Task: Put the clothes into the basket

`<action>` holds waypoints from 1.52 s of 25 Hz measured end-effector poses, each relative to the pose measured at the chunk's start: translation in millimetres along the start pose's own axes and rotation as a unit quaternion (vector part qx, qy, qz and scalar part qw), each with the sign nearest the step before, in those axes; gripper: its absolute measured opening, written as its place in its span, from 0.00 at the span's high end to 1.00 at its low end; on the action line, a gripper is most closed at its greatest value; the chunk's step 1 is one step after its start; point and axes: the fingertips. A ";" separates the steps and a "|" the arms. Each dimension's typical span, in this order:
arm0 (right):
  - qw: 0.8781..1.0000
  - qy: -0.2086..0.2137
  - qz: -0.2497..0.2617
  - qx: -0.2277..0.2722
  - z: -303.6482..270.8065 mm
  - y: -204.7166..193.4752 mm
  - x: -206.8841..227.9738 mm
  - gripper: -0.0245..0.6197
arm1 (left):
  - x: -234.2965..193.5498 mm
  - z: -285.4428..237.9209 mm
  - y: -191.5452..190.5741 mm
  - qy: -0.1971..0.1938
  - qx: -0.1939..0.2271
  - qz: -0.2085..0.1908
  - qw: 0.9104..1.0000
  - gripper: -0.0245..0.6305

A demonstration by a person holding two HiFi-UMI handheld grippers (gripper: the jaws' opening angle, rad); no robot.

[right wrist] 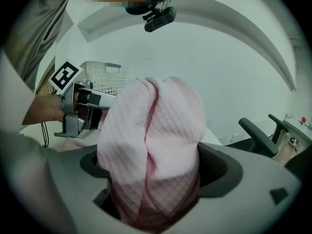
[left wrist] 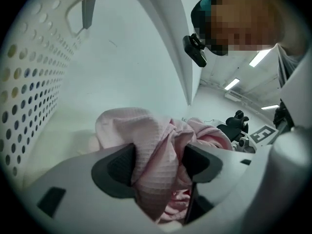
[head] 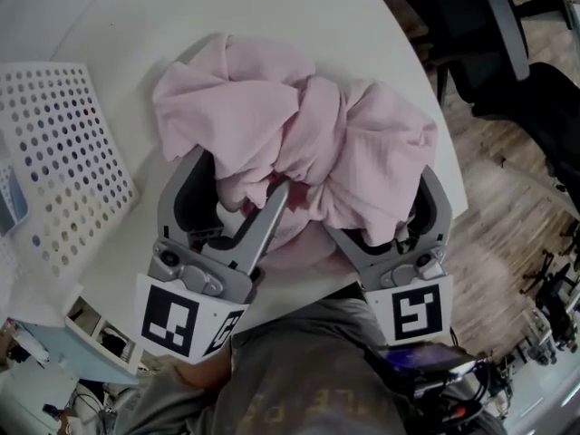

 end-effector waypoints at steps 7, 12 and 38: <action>1.000 -0.016 0.002 -0.012 0.3 7.7 0.5 0.27 | 7.0 -0.5 0.9 0.003 -0.026 -0.015 1.000 0.74; 0.999 -0.034 -0.006 0.019 3.5 15.1 7.0 0.51 | 14.1 -2.3 -3.8 0.010 -0.036 -0.026 0.999 0.80; 0.990 -0.053 0.037 0.124 31.4 -2.1 57.4 0.62 | 71.8 -25.8 -17.0 0.051 0.065 -0.055 0.995 0.87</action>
Point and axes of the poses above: the fingertips, and each gripper's own axes: z backward along the fingers, x to its right, y out of its top, and after that the axes turned 6 degrees about y, right-handed
